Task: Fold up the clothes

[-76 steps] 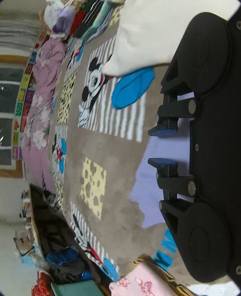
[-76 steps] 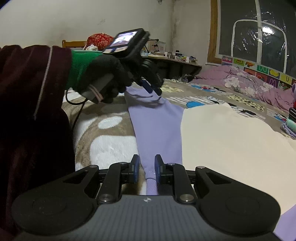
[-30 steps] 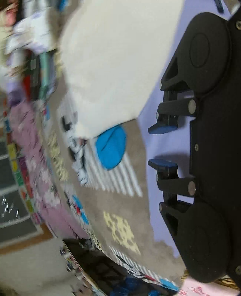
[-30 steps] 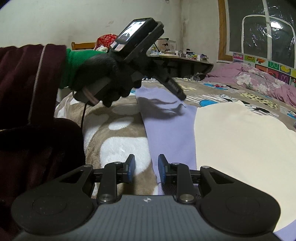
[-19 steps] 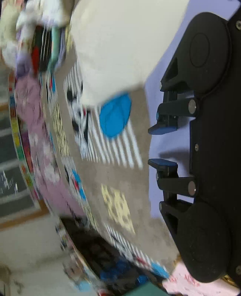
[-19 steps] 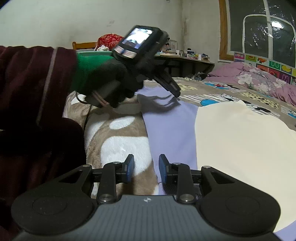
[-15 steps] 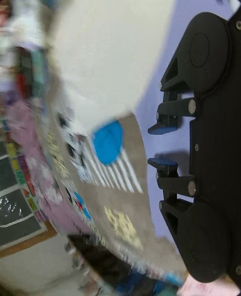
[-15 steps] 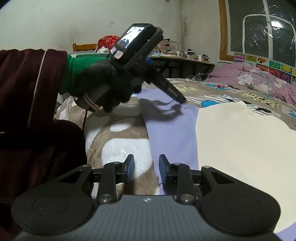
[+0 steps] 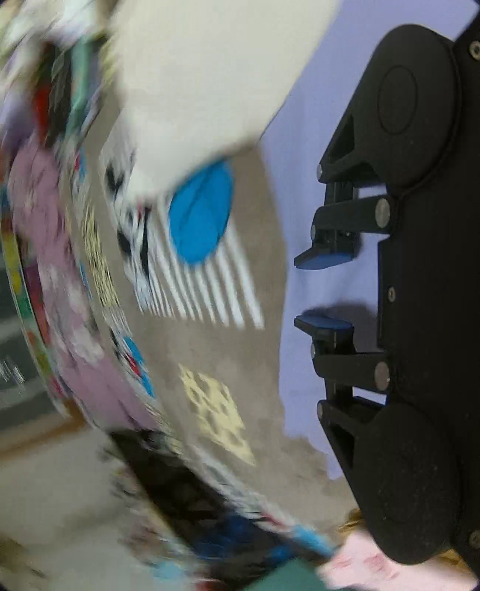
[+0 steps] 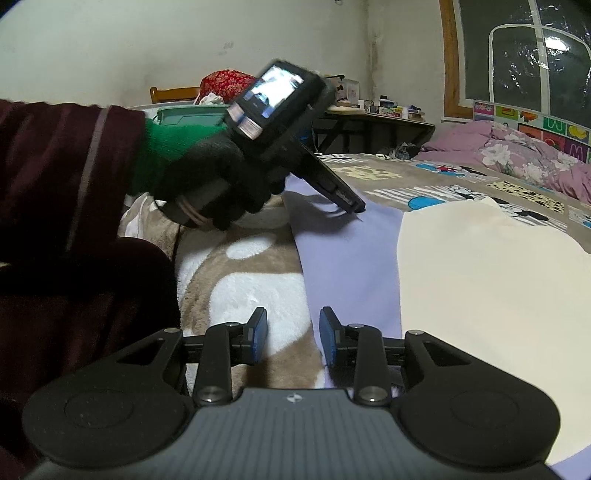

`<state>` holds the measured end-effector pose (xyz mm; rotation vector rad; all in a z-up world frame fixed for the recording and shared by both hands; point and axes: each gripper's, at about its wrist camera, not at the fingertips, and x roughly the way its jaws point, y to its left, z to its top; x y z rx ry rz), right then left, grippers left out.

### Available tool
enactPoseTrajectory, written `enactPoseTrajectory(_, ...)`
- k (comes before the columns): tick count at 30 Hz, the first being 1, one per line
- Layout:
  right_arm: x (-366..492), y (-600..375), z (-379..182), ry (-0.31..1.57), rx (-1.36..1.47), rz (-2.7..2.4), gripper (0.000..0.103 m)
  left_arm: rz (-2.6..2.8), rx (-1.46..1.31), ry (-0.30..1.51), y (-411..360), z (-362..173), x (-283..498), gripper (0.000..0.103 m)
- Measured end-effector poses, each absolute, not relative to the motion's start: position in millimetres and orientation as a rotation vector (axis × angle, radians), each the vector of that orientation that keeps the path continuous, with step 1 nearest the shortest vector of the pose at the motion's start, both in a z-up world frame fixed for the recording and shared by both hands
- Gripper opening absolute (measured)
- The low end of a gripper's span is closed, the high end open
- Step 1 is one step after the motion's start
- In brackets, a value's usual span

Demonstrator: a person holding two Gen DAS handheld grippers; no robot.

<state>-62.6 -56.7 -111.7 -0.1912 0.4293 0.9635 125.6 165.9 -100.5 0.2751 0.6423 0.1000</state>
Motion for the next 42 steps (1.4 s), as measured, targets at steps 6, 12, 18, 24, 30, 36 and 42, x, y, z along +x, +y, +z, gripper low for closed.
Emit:
enactPoseTrajectory(6, -60.6, -57.0, -112.3, 0.432, -0.19, 0.969, 0.034, 0.267, 0.075, 0.645, 223.6, -83.5, 139.7, 0.024)
enactPoseTrajectory(12, -58.3, -56.1, -112.6, 0.439, -0.18, 0.976, 0.035, 0.161, 0.138, 0.638, 205.6, -86.4, 128.0, 0.024)
enactPoseTrajectory(18, -59.0, -54.0, -111.2, 0.431, -0.189, 0.978, 0.036, 0.238, 0.107, 0.596, 223.1, -78.7, 112.6, 0.035)
enactPoseTrajectory(24, -59.9, -52.3, -111.4, 0.423, -0.19, 0.988, 0.036, -0.021, 0.192, 0.603, 177.6, -81.3, 78.3, 0.035)
enactPoseTrajectory(30, -62.0, -52.6, -110.7, 0.422, -0.198, 0.99, 0.036, 0.09, 0.278, 0.665, 174.8, -86.0, 67.3, 0.034)
enactPoseTrajectory(36, -65.4, -51.1, -110.1, 0.424, -0.211, 1.021, 0.036, 0.029, 0.288, 0.618, 147.8, -79.7, 73.0, 0.033)
enactPoseTrajectory(42, -73.5, -49.7, -110.4, 0.421, -0.246, 1.038, 0.035, 0.209, 0.223, 0.66, 182.2, -92.6, 96.7, 0.034)
